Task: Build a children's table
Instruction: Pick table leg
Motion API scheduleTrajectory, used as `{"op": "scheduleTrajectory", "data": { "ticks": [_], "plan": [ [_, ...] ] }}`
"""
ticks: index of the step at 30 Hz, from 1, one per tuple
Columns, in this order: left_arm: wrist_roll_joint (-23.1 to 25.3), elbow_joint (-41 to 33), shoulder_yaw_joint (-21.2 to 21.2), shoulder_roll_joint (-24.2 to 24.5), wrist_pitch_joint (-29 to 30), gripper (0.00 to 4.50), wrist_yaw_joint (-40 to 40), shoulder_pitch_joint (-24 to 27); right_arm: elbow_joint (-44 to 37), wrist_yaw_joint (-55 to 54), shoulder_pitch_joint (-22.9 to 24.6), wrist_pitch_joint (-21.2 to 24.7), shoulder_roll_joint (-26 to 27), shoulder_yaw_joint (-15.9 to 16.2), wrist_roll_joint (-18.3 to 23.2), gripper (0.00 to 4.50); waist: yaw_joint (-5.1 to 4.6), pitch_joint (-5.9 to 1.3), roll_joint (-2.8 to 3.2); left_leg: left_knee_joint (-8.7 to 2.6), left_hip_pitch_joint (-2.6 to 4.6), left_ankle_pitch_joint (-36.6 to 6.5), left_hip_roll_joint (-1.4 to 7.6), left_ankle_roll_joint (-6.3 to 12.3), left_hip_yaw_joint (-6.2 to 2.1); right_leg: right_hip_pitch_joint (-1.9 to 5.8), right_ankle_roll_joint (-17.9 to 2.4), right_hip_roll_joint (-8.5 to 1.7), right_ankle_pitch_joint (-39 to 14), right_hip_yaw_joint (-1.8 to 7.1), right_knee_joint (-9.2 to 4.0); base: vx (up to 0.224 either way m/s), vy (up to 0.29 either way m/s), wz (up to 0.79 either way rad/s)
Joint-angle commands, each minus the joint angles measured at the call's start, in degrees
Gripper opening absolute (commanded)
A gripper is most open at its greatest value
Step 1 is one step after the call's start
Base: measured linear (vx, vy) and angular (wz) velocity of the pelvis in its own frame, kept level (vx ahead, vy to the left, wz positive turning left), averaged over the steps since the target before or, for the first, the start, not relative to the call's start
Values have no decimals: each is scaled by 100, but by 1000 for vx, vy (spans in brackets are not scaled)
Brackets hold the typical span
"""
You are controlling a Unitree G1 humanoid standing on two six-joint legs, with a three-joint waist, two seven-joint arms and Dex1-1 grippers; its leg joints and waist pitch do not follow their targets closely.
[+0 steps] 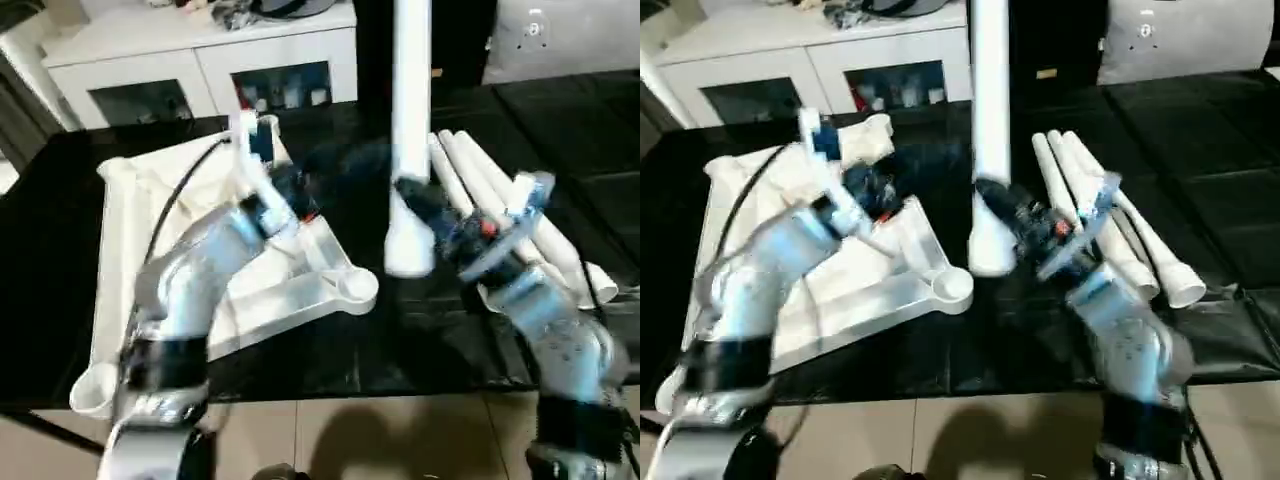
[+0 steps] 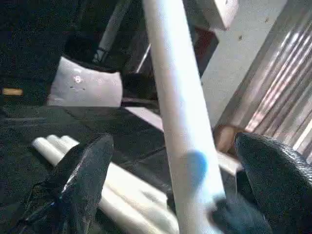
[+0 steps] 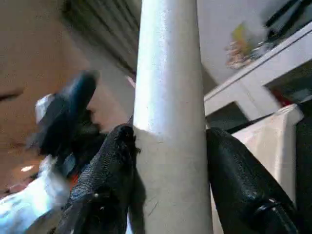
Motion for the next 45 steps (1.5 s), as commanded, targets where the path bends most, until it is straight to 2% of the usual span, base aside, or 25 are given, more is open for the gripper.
{"op": "scheduleTrajectory", "data": {
  "ticks": [1,2,5,6,7,8,9,10,13,14,15,16,17,19,20,22,27,34,36,38,40,41,43,44,45],
  "plan": [
    [-75,84,65,-10,61,450,71,48,-275,163,-2,160,12,211,183,184,-2,-428,-181,-259,-2,289,232,612,-79,351,-1209,-383,320,181,-411,0,0,0],
    [-260,82,167,-123,138,450,159,55,-334,171,16,227,-19,275,208,184,-6,-434,-159,-251,7,309,233,629,-78,337,-1201,-392,262,174,-416,0,0,0],
    [-608,66,291,-239,311,450,204,65,-378,177,23,278,-63,352,263,184,-17,-415,-207,-268,-1,176,245,593,-83,335,-1206,-404,-41,172,-447,0,0,0],
    [-858,12,304,-319,479,450,168,127,-392,226,30,319,-103,420,330,184,-15,-411,-285,-271,1,158,240,578,-68,328,-1212,-397,-140,171,-464,0,0,0],
    [-908,-13,297,-347,512,450,158,160,-398,262,40,327,-125,465,341,184,15,-407,-249,-274,1,146,244,558,-73,326,-1219,-411,-281,170,-448,0,0,0],
    [-945,-26,314,-384,543,434,186,191,-408,299,64,338,-151,531,343,184,13,-402,-328,-278,-12,150,252,576,-65,324,-1174,-407,-352,171,-461,0,0,0],
    [-950,-40,336,-422,524,417,227,220,-404,333,82,336,-175,589,322,184,19,-393,-277,-284,-3,149,260,570,-73,302,-1134,-407,-437,167,-466,0,0,0],
    [-1072,-73,430,-483,514,417,253,254,-390,361,85,344,-202,657,276,184,21,-402,-323,-287,-6,166,264,563,-72,317,-1104,-415,-423,170,-460,0,0,0],
    [-1240,-132,536,-531,520,402,248,290,-357,392,68,366,-242,700,241,184,24,-407,-320,-284,3,197,271,551,-80,305,-1101,-414,-288,168,-453,0,0,0],
    [-1327,-175,569,-537,532,386,247,309,-351,399,62,379,-260,712,243,184,57,-426,-450,-283,-20,286,262,571,-73,336,-1111,-423,-140,178,-404,0,0,0],
    [-1446,-225,612,-544,566,375,275,329,-329,404,46,392,-290,720,273,184,72,-406,-405,-278,-5,260,267,566,-59,295,-1125,-432,-223,173,-429,0,0,0],
    [-1518,-320,614,-520,599,370,275,374,-280,414,9,411,-319,733,293,184,73,-408,-400,-278,-1,259,271,564,-62,291,-1129,-427,-223,172,-435,0,0,0],
    [-1518,-320,614,-520,599,365,275,374,-280,414,9,411,-319,733,293,184,86,-409,-524,-299,-18,331,288,578,-69,317,-1154,-430,-88,170,-386,0,0,0],
    [-1660,-524,625,-490,698,341,329,491,-134,449,-77,377,-392,839,295,184,79,-412,-522,-294,7,370,308,580,-72,284,-1205,-426,51,158,-378,0,0,0],
    [-1656,-543,618,-484,702,330,327,514,-97,457,-97,360,-396,860,279,184,65,-397,-572,-305,7,310,314,586,-65,278,-1232,-418,90,162,-386,0,0,0],
    [-1648,-572,605,-466,714,318,311,551,-27,469,-141,333,-391,883,256,184,62,-390,-563,-308,18,213,313,561,-58,276,-1249,-426,44,167,-401,0,0,0],
    [-1723,-585,611,-428,732,272,318,591,89,469,-258,298,-371,921,229,184,76,-384,-603,-320,30,92,312,427,-56,307,-1310,-434,213,183,-389,0,0,0],
    [-1578,-587,522,-412,590,210,366,613,50,465,-167,273,-441,966,262,184,71,-389,-615,-312,20,124,303,417,-57,334,-1319,-433,381,183,-379,0,0,0],
    [-1548,-563,511,-391,540,196,361,588,30,435,-150,256,-442,968,261,184,71,-393,-578,-306,26,138,307,407,-64,329,-1309,-428,392,180,-378,0,0,0],
    [-1565,-524,514,-368,540,190,359,560,37,438,-136,218,-448,986,221,184,72,-393,-592,-309,25,125,305,396,-64,337,-1328,-430,417,180,-376,0,0,0],
    [-1571,-509,512,-361,538,186,363,549,45,441,-136,206,-454,990,208,184,67,-394,-563,-314,31,81,310,364,-73,339,-1356,-425,458,174,-372,0,0,0],
    [-1532,-477,482,-309,531,186,332,533,45,409,-111,114,-454,1015,140,184,82,-397,-462,-304,37,53,307,332,-86,328,-1368,-432,449,171,-359,0,0,0],
    [-1455,-446,449,-261,490,185,308,514,31,353,-81,6,-458,1036,52,184,63,-394,-524,-317,36,-25,308,298,-79,343,-1351,-424,442,174,-378,0,0,0],
    [-1248,-398,414,-207,331,185,338,470,78,212,-92,-131,-492,1066,-159,240,60,-391,-520,-319,37,-48,307,281,-79,341,-1341,-420,431,175,-382,0,0,0],
    [-1122,-370,395,-186,232,185,364,442,116,130,-109,-202,-522,1084,-282,254,56,-390,-526,-322,37,-52,305,258,-78,343,-1312,-419,405,174,-392,0,0,0]
  ]
}}
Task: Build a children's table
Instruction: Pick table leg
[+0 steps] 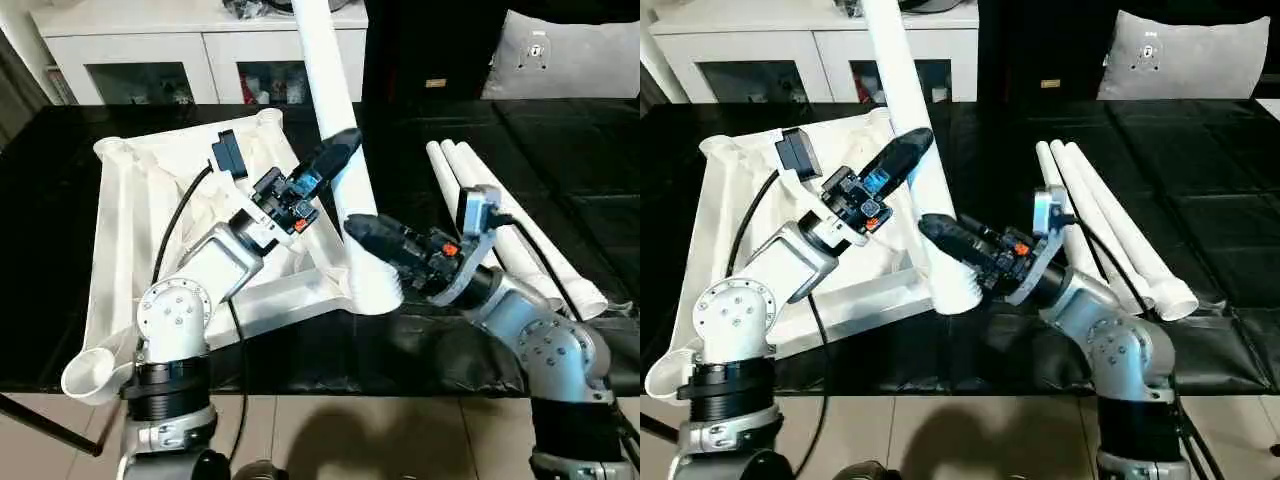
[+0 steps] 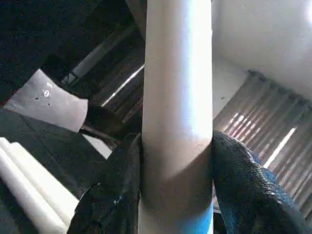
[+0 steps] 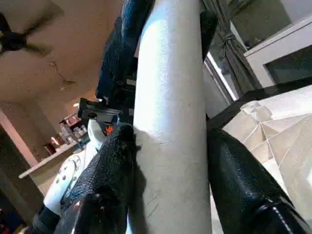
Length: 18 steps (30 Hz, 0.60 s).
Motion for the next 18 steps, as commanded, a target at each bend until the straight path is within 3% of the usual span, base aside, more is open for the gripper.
{"op": "scheduleTrajectory", "data": {
  "ticks": [1,3,4,5,6,8,9,10,11,12,13,14,15,16,18],
  "plan": [
    [580,59,-209,189,-348,185,22,-156,110,-229,-38,-332,-123,14,-442,254,0,-410,-39,-363,65,-78,287,233,-60,337,-1301,-408,381,225,-413,0,0,0],
    [797,73,-311,275,-473,184,-1,-178,138,-202,-46,-420,-149,37,-511,274,-8,-401,-28,-385,73,-223,296,146,-70,343,-1218,-417,182,229,-434,0,0,0],
    [970,90,-376,332,-583,184,24,-211,122,-186,-51,-549,-216,58,-625,274,-12,-404,-42,-387,77,-237,297,115,-69,347,-1186,-415,169,232,-430,0,0,0],
    [1093,97,-424,364,-663,184,57,-231,104,-143,-48,-666,-249,49,-677,289,-14,-403,-91,-387,74,-219,297,122,-61,357,-1186,-413,216,233,-428,0,0,0],
    [1338,100,-502,442,-845,184,134,-281,49,-252,-34,-1185,-288,112,-1082,297,2,-411,-80,-383,65,-190,306,127,-70,353,-1173,-429,240,234,-421,0,0,0],
    [1468,88,-565,509,-919,184,193,-313,23,-344,-26,-1542,-288,143,-1332,305,-7,-416,-69,-366,68,-113,297,124,-57,337,-1160,-424,377,235,-402,0,0,0],
    [1572,24,-626,567,-978,184,226,-362,-82,-316,-51,-1399,-451,229,-1367,321,-14,-412,-112,-368,67,-79,282,188,-54,357,-1191,-414,444,234,-394,0,0,0],
    [1572,24,-626,567,-978,184,226,-362,-82,-316,-51,-1399,-451,229,-1367,333,-8,-412,-93,-366,65,-52,283,207,-56,360,-1213,-412,470,234,-387,0,0,0],
    [1595,5,-630,563,-1003,184,259,-390,-107,-332,-66,-1333,-516,251,-1378,341,-17,-412,-153,-361,63,-30,282,242,-42,361,-1231,-407,503,238,-393,0,0,0],
    [1769,-39,-746,642,-1109,184,221,-416,7,-127,-186,-953,-745,328,-1234,348,-9,-413,-151,-357,60,23,277,320,-55,367,-1297,-402,510,226,-375,0,0,0],
    [1836,-36,-789,662,-1158,184,192,-418,46,-54,-214,-868,-797,347,-1197,351,-10,-407,-140,-347,60,6,281,372,-44,353,-1304,-407,466,239,-384,0,0,0],
    [1916,-62,-864,694,-1203,184,145,-396,130,-1,-270,-693,-878,335,-1126,351,-18,-400,-210,-358,62,-20,281,402,-38,361,-1302,-403,407,236,-402,0,0,0],
    [1961,-86,-907,702,-1226,184,127,-373,193,46,-310,-601,-927,322,-1079,351,-1,-406,-180,-349,58,12,289,416,-36,351,-1314,-420,364,239,-386,0,0,0],
    [2007,-104,-947,701,-1259,184,111,-351,249,138,-345,-553,-982,333,-1050,351,0,-405,-173,-345,59,2,290,415,-37,343,-1326,-422,336,235,-385,0,0,0],
    [2059,-169,-1027,695,-1330,184,28,-291,296,517,-380,-665,-1123,525,-1127,351,8,-408,-234,-347,57,-5,304,438,-31,349,-1370,-431,288,230,-381,0,0,0]
  ]
}}
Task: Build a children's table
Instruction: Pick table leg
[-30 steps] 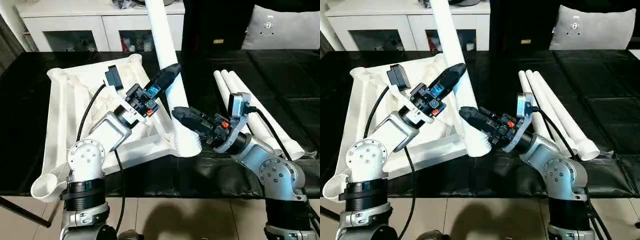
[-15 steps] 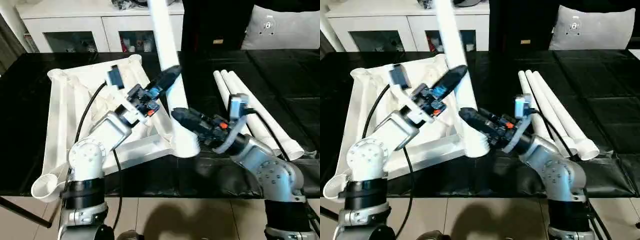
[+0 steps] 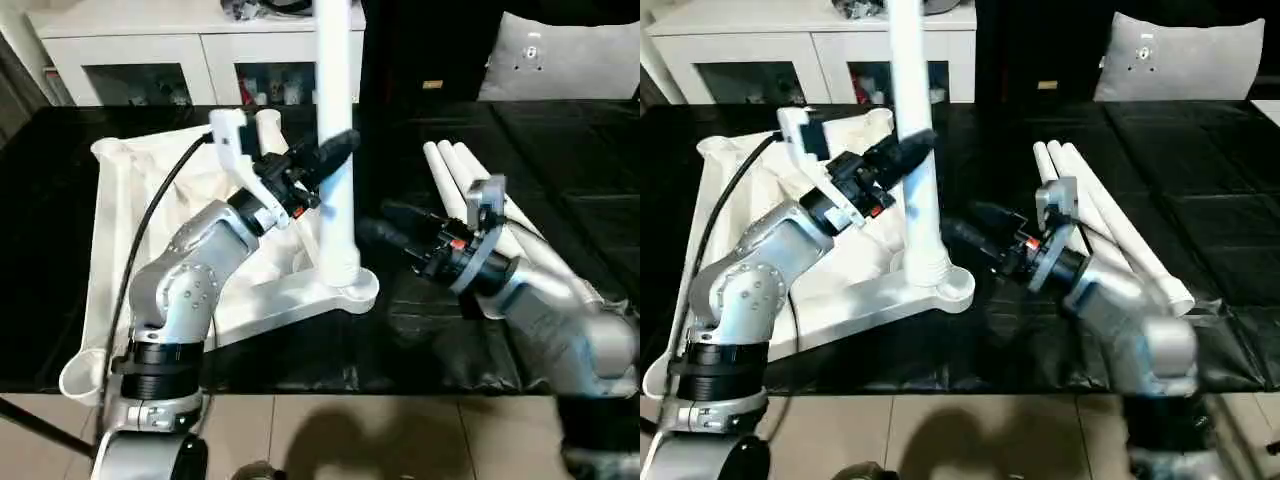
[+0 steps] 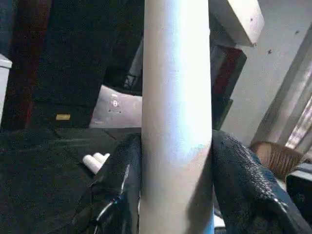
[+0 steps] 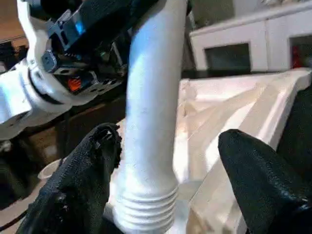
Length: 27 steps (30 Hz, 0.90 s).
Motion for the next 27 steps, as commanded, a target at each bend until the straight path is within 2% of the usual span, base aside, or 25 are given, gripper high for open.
{"op": "scheduleTrajectory", "data": {
  "ticks": [1,5,9,13,17,27],
  "plan": [
    [117,-261,-138,25,-147,184,-132,24,61,494,-124,-95,-171,283,-64,351,18,-421,-150,-340,42,20,303,465,-37,337,-1398,-438,339,232,-377,0,0,0],
    [87,-369,-271,63,-208,184,-358,65,141,743,-197,-30,-273,501,-87,351,24,-412,-178,-336,42,63,307,547,-32,317,-1448,-440,365,231,-369,0,0,0],
    [157,-418,-441,113,-238,184,-481,75,387,786,-373,-25,-275,598,-167,351,22,-405,-175,-338,49,-36,300,501,-27,308,-1463,-439,178,232,-382,0,0,0],
    [241,-451,-599,103,-269,184,-577,95,571,810,-516,-108,-239,587,-186,351,21,-398,-180,-350,52,-127,308,406,-27,310,-1442,-444,26,236,-393,0,0,0],
    [302,-420,-695,87,-338,184,-596,86,672,778,-568,-180,-209,613,-233,351,24,-412,-167,-337,44,-3,303,449,-29,315,-1463,-435,295,233,-364,0,0,0],
    [328,-444,-840,8,-307,184,-629,98,882,670,-639,-266,-57,657,-345,351,17,-418,-173,-332,47,-30,301,462,-24,319,-1514,-434,316,230,-368,0,0,0]
  ]
}}
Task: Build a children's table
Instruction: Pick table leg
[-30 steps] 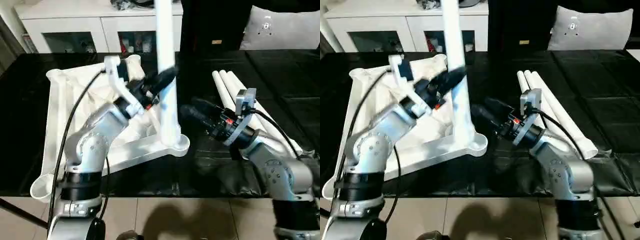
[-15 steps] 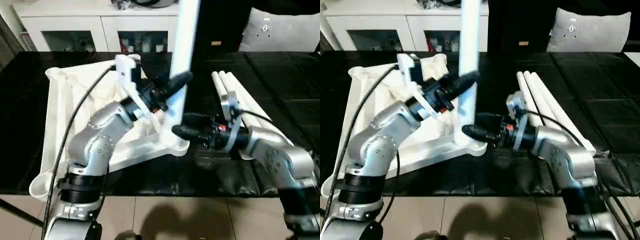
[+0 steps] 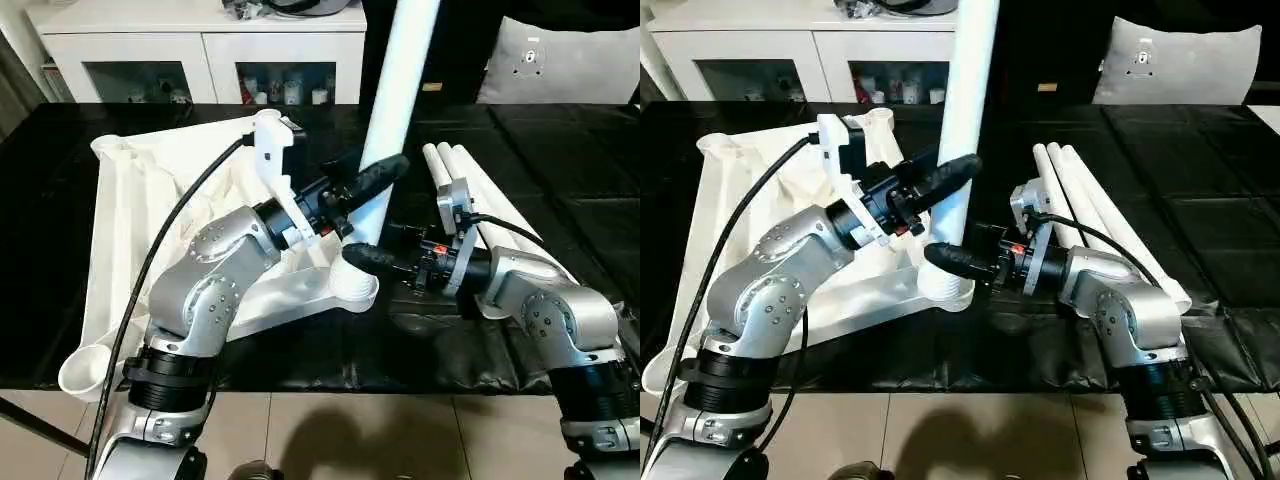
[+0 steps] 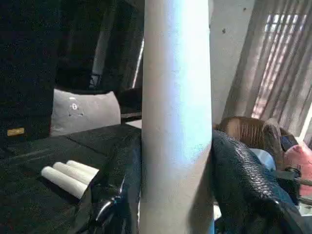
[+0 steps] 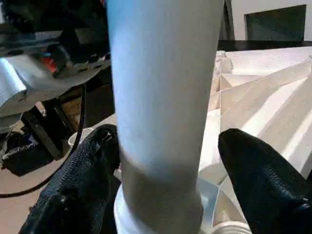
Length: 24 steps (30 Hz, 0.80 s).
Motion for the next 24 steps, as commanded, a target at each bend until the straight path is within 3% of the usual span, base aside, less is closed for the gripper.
{"op": "scheduleTrajectory", "data": {
  "ticks": [1,10,14,15,24],
  "plan": [
    [61,-110,-72,-12,-21,184,-43,-3,62,-50,-87,-66,32,77,-86,351,13,-422,-129,-343,41,-35,297,452,-32,322,-1510,-432,319,234,-384,0,0,0],
    [114,-65,-99,-7,-94,184,-61,-21,123,6,-69,-103,48,159,-169,351,14,-421,-130,-349,46,-60,301,425,-33,327,-1527,-431,325,232,-383,0,0,0],
    [107,-85,-111,13,-87,184,-85,-15,145,22,-64,-96,57,160,-161,318,15,-424,-127,-345,49,-46,298,447,-33,324,-1519,-429,372,233,-380,0,0,0],
    [103,-98,-118,12,-75,184,-96,-10,156,23,-69,-101,65,157,-156,292,18,-424,-118,-346,47,-44,299,450,-35,324,-1525,-431,375,231,-377,0,0,0],
    [134,-110,-202,9,-51,184,-171,3,205,44,-79,-114,131,111,-137,237,12,-424,-90,-349,50,-85,305,427,-40,322,-1549,-426,406,229,-379,0,0,0]
  ]
}}
